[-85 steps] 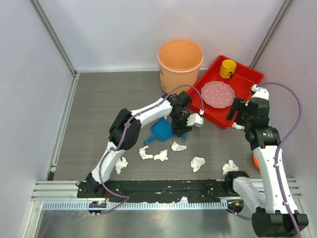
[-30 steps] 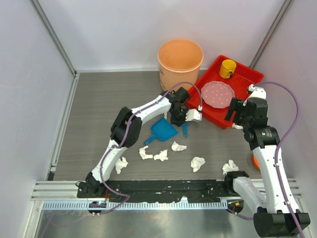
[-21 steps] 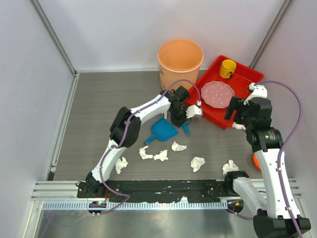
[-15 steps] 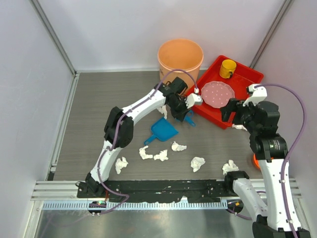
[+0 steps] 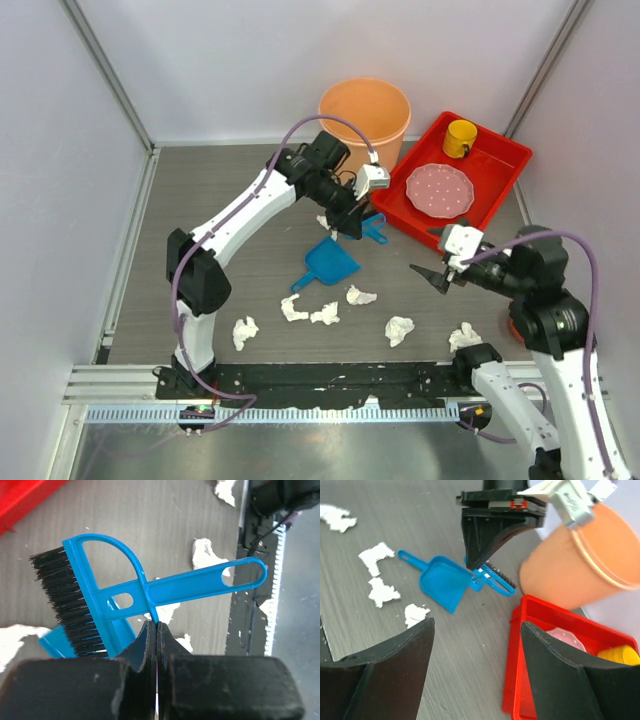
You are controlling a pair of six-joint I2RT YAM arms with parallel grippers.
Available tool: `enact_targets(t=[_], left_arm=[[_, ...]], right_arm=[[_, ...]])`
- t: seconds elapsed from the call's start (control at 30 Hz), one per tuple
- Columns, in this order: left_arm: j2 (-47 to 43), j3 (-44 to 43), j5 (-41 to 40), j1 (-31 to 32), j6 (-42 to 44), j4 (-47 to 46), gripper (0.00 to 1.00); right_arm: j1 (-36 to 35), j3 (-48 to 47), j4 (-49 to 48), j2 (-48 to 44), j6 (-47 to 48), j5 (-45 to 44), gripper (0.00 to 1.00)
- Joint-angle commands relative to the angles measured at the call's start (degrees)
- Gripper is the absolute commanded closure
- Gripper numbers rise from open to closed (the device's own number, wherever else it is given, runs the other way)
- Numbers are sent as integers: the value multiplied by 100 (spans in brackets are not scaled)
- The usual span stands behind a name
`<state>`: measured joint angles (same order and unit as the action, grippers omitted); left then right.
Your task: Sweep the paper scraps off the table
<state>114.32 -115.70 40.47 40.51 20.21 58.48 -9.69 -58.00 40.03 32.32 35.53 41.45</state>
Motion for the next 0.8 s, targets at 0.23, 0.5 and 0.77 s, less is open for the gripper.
enact_targets(t=[0.23, 0.5, 0.77], left_arm=[[-964, 856, 611, 36, 317, 690, 100], [-947, 839, 629, 36, 431, 840, 100], [-789, 645, 708, 36, 493, 964, 100]], right_arm=[[-1666, -1194, 1198, 1997, 2291, -567, 25], [-2599, -1364, 1209, 2639, 2512, -1165, 34], [-2950, -933, 630, 2666, 2450, -1438, 45]])
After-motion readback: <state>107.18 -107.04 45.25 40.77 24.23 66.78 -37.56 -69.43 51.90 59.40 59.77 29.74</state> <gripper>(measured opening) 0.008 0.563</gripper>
